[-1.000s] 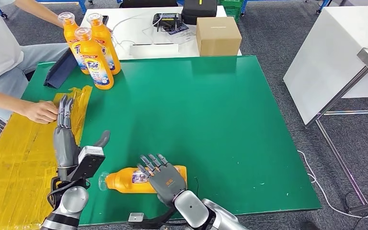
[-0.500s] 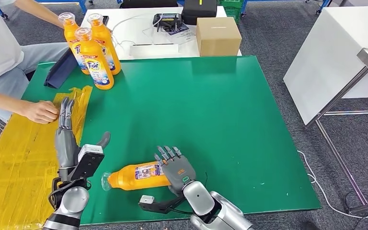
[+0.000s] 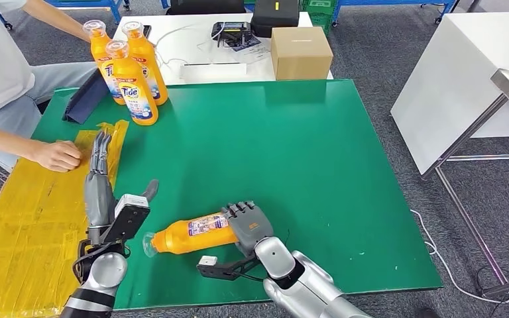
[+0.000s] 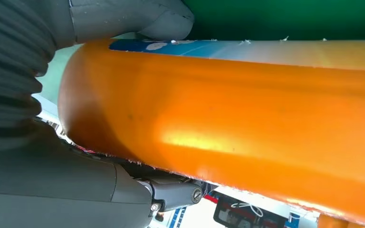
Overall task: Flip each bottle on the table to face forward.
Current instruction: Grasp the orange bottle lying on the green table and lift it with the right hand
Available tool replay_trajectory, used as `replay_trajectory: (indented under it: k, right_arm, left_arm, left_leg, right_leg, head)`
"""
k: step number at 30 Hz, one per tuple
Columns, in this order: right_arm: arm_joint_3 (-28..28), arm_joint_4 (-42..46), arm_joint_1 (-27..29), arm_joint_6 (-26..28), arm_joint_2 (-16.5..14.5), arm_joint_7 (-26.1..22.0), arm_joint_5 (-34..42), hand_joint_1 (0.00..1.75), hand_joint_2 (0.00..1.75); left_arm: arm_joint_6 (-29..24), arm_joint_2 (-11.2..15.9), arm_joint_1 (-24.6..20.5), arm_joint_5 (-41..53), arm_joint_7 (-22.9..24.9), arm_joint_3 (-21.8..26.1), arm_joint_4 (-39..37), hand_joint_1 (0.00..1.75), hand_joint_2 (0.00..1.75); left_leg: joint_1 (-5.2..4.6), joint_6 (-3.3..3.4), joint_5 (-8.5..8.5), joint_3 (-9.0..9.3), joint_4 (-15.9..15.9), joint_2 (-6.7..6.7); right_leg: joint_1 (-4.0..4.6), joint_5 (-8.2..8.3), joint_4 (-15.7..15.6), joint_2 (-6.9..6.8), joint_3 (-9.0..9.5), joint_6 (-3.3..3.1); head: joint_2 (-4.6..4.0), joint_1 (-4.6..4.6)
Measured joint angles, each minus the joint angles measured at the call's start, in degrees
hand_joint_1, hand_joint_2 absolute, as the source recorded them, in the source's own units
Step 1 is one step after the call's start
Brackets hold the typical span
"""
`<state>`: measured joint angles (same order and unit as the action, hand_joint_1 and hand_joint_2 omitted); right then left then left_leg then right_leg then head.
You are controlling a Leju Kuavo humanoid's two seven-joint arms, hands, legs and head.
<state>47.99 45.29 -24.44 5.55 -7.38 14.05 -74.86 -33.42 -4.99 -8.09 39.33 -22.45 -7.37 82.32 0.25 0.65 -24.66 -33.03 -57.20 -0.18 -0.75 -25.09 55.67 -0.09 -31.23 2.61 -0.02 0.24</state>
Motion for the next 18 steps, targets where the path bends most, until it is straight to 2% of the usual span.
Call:
replay_trajectory:
  k: [10, 15, 18]
  right_arm:
    - [-0.5, -2.9, -1.4, 0.5, -0.8, 0.0, 0.1, 1.75, 1.75]
    - [-1.6, -2.7, 0.1, 6.6, -1.1, 3.6, -0.6, 1.75, 1.75]
    - [-3.6, -0.5, 1.9, 10.0, -0.8, 3.3, 1.1, 1.75, 1.75]
  left_arm:
    - [0.0, -0.1, -0.3, -0.1, 0.1, -0.6, -1.1, 0.0, 1.75]
    - [2.8, -0.1, 0.0, -1.2, 1.5, -0.8, -1.1, 0.0, 1.75]
    - [8.4, -0.2, 0.5, -5.6, 1.9, -1.1, -1.0, 0.0, 1.75]
  left_leg:
    - [0.0, 0.0, -0.02, 0.13, 0.0, 0.0]
    - [0.0, 0.01, 0.02, 0.07, 0.0, -0.03]
    - [-0.01, 0.02, 0.02, 0.01, 0.0, -0.01]
  right_leg:
    - [0.0, -0.01, 0.0, 0.0, 0.05, -0.01]
    - [0.0, 0.01, 0.0, -0.01, 0.33, 0.0]
    - [-0.01, 0.01, 0.0, 0.0, 0.3, 0.01]
  head:
    - [0.0, -0.01]
    - [0.0, 0.0]
    - [0.0, 0.0]
